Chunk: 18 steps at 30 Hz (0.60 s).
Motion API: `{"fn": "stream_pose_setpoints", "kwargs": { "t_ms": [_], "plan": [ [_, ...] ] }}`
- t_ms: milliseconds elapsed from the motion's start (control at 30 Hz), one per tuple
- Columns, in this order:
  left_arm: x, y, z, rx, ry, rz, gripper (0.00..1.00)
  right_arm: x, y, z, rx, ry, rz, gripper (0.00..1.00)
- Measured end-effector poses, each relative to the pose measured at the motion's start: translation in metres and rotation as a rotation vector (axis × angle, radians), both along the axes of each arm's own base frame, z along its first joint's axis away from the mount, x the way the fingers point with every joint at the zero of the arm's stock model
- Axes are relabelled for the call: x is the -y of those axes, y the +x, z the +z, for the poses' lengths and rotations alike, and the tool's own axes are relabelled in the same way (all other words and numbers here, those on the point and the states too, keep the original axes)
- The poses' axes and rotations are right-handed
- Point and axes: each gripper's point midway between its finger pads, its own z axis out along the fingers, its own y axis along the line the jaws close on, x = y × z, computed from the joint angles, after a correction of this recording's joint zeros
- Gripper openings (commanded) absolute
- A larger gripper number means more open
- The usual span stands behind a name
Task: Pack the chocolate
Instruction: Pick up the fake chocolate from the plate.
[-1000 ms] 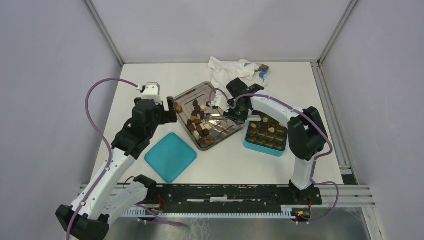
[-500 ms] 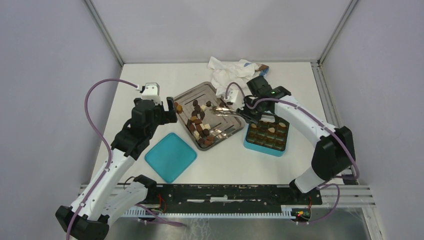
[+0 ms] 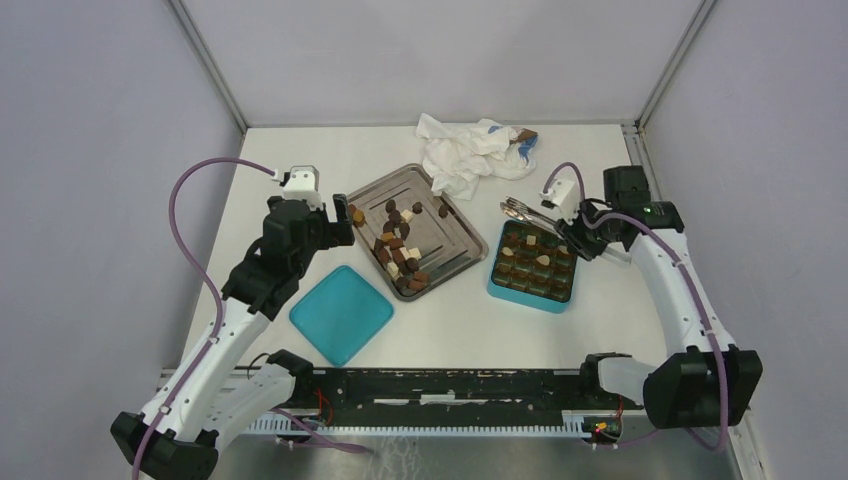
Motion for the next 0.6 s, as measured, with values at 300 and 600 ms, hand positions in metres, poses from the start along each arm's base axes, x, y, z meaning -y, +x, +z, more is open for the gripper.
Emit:
{"fn": "stream_pose_setpoints", "kwargs": {
  "t_ms": [300,600],
  "plan": [
    [0.0,0.0,0.0,0.0,0.0,0.0,0.99,0.064,-0.043,-0.005,-0.034,-0.076,-0.114,0.08],
    [0.003,-0.001,0.0,-0.003,-0.007,-0.016,0.99,0.1,-0.084,-0.012,-0.062,-0.16,-0.169,0.08]
  ]
}}
